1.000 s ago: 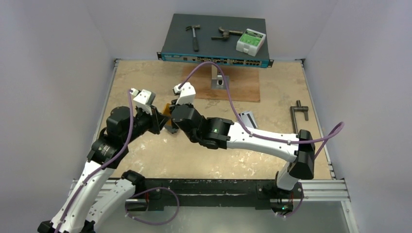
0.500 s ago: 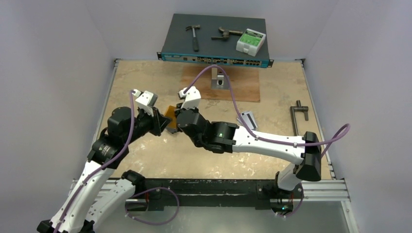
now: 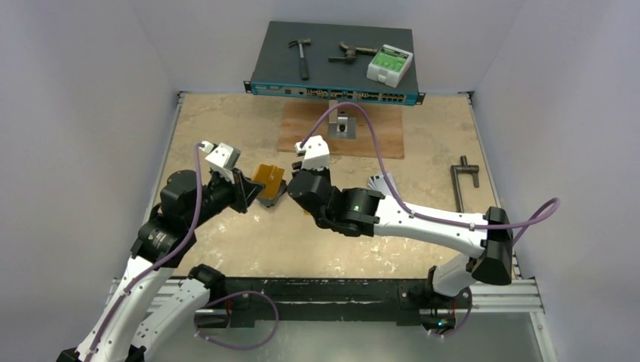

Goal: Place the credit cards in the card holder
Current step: Open the card holder.

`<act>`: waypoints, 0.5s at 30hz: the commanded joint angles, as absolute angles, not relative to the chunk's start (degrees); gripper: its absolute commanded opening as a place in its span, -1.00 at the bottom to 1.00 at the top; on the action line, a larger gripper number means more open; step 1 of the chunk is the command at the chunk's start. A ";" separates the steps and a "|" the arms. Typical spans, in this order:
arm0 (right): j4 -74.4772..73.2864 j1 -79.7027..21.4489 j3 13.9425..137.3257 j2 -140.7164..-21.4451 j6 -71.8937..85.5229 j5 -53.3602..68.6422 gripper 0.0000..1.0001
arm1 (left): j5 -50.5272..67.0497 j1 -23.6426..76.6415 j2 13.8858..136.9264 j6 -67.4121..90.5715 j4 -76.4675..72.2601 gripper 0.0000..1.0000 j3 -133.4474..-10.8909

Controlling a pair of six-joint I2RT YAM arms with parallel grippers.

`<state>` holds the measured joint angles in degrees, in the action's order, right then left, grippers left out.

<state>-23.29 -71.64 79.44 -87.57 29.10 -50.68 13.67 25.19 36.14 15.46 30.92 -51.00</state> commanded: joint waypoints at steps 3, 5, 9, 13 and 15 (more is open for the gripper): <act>-18.47 -75.17 80.57 -81.55 27.94 -46.18 0.08 | 13.17 25.26 36.68 15.21 28.00 -1.00 -53.09; -17.86 -75.85 81.71 -81.75 29.20 -44.23 0.19 | 13.32 25.30 36.82 15.24 27.78 -1.00 -52.92; -17.28 -76.30 85.71 -84.85 29.65 -42.33 0.19 | 14.05 25.27 36.74 15.59 27.51 -1.00 -52.78; -16.64 -76.32 88.96 -88.30 28.11 -41.86 0.18 | 14.28 25.30 36.35 15.64 27.73 -1.00 -52.83; -17.13 -76.31 90.19 -89.99 27.87 -41.93 0.15 | 14.32 25.31 36.22 15.54 27.80 -1.00 -52.90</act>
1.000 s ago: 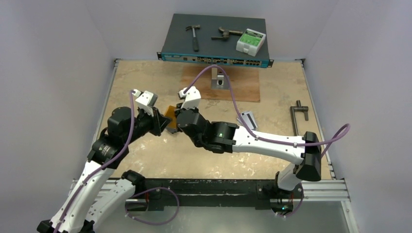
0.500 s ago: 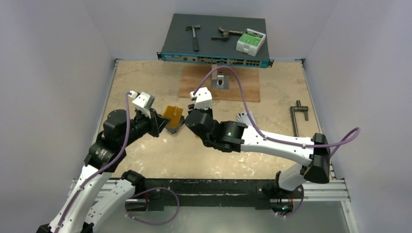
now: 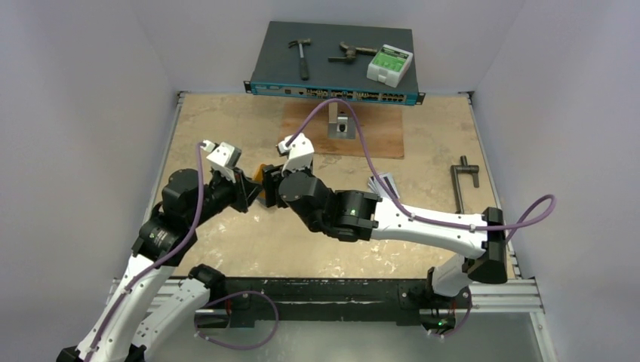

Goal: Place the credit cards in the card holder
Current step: Open the card holder.

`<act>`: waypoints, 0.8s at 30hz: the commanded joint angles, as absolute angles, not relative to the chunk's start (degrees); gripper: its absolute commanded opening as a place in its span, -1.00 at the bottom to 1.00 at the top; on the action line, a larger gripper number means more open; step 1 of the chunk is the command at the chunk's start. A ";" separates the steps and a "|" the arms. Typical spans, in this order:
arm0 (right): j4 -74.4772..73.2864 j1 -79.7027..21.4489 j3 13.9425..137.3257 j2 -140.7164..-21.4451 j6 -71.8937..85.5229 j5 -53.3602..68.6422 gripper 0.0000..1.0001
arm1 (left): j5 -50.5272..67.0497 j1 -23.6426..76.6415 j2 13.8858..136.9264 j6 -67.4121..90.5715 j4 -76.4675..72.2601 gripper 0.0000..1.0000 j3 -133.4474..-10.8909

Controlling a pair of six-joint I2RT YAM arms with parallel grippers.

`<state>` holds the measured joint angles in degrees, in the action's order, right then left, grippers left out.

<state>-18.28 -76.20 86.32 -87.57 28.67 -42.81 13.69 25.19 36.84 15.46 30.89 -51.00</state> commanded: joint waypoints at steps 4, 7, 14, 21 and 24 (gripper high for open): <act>-18.45 -76.34 92.09 -92.49 27.60 -43.09 0.09 | 14.77 25.29 35.96 15.58 27.71 -1.00 -52.87; -20.73 -76.30 93.39 -94.23 28.18 -45.08 0.01 | 15.15 25.31 35.67 15.56 27.66 -1.00 -52.68; -19.32 -76.30 93.98 -97.10 25.74 -52.19 -0.21 | 17.20 25.29 35.51 16.46 27.41 -1.00 -52.46; -8.39 -76.65 92.55 -98.83 18.41 -53.42 -0.32 | 19.66 25.30 35.58 17.20 27.59 -1.00 -52.66; -3.34 -77.16 91.59 -99.24 13.83 -54.27 -0.29 | 20.55 25.30 35.68 17.56 28.08 -1.00 -52.44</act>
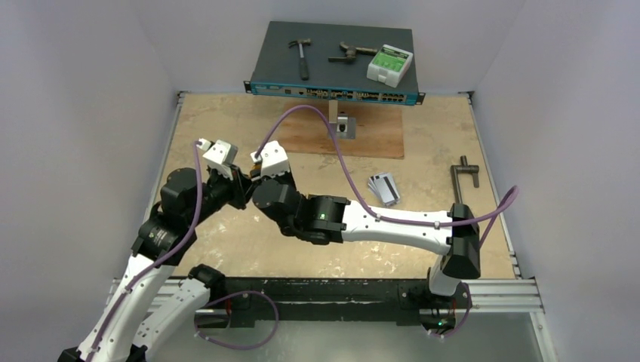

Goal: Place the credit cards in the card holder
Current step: Open the card holder.

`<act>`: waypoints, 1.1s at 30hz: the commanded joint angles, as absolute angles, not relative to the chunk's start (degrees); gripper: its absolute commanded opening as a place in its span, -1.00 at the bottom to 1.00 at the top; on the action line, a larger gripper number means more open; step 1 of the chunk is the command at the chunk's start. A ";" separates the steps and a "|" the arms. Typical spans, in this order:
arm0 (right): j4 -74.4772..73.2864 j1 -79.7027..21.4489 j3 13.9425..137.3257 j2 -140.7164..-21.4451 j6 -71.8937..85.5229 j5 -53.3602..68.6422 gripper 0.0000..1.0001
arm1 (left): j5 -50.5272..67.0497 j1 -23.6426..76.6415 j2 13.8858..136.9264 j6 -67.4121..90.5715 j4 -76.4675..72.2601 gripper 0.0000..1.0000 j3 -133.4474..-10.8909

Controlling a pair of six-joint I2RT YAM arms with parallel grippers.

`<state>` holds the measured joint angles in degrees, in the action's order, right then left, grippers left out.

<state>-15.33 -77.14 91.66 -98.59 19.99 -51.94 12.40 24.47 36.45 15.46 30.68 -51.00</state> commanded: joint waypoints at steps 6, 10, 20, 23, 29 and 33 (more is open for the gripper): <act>-2.23 -77.25 93.00 -102.39 9.21 -59.20 -0.31 | 22.80 25.29 35.48 18.20 27.37 -1.00 -52.38; 1.25 -77.26 91.49 -103.51 6.57 -62.27 -0.47 | 23.69 25.31 35.42 18.70 27.16 -1.00 -51.97; 6.24 -77.17 85.52 -99.50 4.59 -61.43 -1.00 | 23.54 25.31 35.29 18.89 27.57 -1.00 -52.20; 6.32 -76.64 82.97 -97.22 4.49 -61.78 -1.00 | 23.44 25.28 35.01 19.06 27.80 -1.00 -52.20; 5.83 -74.71 79.00 -91.58 7.14 -59.14 -1.00 | 23.10 25.31 34.65 18.73 28.53 -1.00 -52.18; 5.99 -73.36 77.94 -89.61 7.10 -59.00 -1.00 | 23.20 25.27 34.46 18.74 28.94 -1.00 -52.29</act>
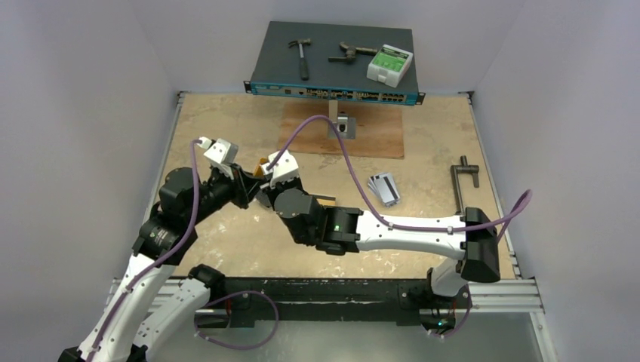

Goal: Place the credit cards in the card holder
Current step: Open the card holder.

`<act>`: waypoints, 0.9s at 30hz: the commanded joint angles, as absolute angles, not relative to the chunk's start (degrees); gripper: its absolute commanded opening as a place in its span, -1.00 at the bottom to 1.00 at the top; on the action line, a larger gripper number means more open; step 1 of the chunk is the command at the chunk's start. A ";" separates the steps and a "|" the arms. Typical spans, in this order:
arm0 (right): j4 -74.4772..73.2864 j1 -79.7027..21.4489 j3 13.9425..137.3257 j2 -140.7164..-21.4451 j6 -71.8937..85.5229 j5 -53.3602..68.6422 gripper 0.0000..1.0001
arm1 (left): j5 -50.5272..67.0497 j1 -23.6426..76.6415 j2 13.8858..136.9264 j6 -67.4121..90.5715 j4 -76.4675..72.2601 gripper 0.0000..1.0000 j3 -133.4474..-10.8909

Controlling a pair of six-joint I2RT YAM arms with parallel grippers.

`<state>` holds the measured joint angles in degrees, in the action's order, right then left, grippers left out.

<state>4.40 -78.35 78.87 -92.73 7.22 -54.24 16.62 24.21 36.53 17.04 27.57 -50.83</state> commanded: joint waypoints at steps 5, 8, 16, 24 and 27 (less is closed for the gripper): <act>6.77 -71.58 76.45 -87.66 6.28 -58.99 -1.00 | 23.42 25.22 34.37 18.63 29.52 -1.00 -52.47; 9.90 -70.45 74.22 -86.06 3.93 -59.82 -1.00 | 23.51 25.18 34.37 18.63 30.01 -1.00 -52.47; 0.92 -67.52 73.36 -80.68 6.58 -49.17 -1.00 | 26.65 25.18 34.80 16.99 29.81 -1.00 -51.99; -11.07 -65.57 65.16 -63.03 9.39 -21.57 -0.69 | 34.68 25.30 35.55 17.42 27.26 -1.00 -50.49; -9.48 -65.56 63.90 -58.89 9.39 -15.67 -0.69 | 33.73 25.38 36.01 16.62 26.78 -1.00 -50.29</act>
<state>-10.04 -65.45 65.23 -63.94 8.62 -29.54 31.62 24.93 35.57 16.97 30.68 -50.65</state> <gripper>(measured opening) 0.155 0.096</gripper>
